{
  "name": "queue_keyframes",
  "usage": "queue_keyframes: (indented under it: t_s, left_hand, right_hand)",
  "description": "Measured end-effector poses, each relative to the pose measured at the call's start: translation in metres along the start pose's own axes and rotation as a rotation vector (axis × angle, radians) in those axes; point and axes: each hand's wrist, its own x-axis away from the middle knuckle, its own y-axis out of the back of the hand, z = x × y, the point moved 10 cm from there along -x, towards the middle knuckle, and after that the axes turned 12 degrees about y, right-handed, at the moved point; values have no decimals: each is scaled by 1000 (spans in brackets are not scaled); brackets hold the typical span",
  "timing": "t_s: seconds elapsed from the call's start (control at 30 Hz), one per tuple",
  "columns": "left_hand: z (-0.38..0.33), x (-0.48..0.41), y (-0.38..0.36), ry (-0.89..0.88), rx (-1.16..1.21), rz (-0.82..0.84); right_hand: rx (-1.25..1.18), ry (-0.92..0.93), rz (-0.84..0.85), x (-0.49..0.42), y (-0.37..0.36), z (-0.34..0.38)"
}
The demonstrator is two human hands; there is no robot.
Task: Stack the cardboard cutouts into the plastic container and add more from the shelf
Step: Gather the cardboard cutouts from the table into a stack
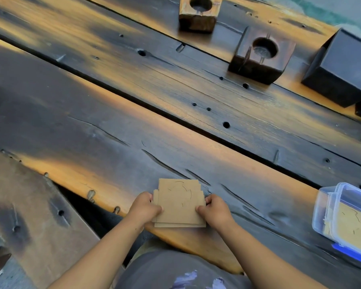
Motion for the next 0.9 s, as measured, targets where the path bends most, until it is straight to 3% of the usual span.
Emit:
queue_keyframes:
  t_s: [0.2, 0.53, 0.9]
  left_hand:
    - [-42, 6, -24, -73, -25, 96]
    - [-138, 59, -100, -307, -158, 112]
    - [-158, 143, -240, -391, -241, 73]
  right_hand:
    - [-12, -4, -109, 4, 46, -7]
    - [-45, 19, -348, 33, 155, -40]
    - [-18, 108, -416, 90, 271, -137]
